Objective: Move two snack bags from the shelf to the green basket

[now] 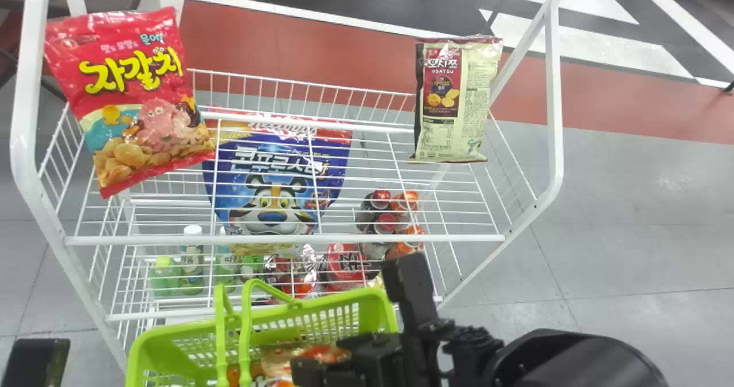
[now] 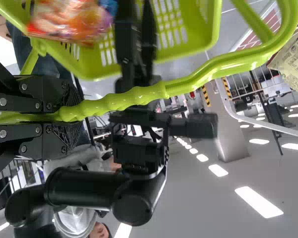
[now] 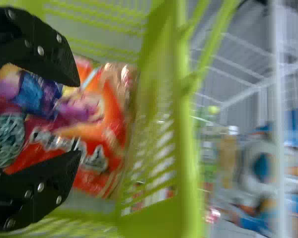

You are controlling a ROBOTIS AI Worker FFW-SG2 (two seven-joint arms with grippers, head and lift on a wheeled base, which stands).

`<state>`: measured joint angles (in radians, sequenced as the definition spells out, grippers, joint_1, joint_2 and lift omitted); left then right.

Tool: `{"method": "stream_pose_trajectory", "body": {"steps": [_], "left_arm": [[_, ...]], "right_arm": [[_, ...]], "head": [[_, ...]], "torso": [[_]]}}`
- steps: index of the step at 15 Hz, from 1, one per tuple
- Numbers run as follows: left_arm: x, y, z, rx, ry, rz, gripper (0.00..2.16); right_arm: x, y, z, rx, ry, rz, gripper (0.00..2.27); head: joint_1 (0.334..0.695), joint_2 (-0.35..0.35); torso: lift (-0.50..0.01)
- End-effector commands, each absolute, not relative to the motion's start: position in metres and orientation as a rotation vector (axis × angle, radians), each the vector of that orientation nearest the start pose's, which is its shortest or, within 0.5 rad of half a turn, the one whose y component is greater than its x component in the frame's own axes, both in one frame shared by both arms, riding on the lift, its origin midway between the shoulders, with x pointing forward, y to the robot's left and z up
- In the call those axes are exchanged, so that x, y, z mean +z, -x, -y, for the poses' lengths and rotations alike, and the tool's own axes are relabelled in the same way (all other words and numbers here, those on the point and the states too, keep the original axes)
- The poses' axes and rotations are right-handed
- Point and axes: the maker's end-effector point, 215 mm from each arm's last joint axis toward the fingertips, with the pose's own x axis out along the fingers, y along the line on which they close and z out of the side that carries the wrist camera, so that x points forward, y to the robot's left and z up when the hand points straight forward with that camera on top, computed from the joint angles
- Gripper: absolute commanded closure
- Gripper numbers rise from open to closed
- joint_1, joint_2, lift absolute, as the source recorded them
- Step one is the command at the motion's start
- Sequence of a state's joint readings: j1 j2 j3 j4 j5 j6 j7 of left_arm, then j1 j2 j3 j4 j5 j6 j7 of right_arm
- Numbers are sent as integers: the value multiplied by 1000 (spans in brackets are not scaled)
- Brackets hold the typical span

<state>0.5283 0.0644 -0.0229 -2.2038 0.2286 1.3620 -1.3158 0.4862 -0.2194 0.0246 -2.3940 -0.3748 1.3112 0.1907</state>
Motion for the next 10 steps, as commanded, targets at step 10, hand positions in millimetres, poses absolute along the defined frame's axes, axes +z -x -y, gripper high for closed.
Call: {"method": "stream_pose_trajectory", "body": {"steps": [10], "left_arm": [[-399,-167,0,-1298,942,-1015,2111]], "right_arm": [[-355,-385,156,450,-187,-314,113]], "head": [[695,-293]], "torso": [[-18]]}}
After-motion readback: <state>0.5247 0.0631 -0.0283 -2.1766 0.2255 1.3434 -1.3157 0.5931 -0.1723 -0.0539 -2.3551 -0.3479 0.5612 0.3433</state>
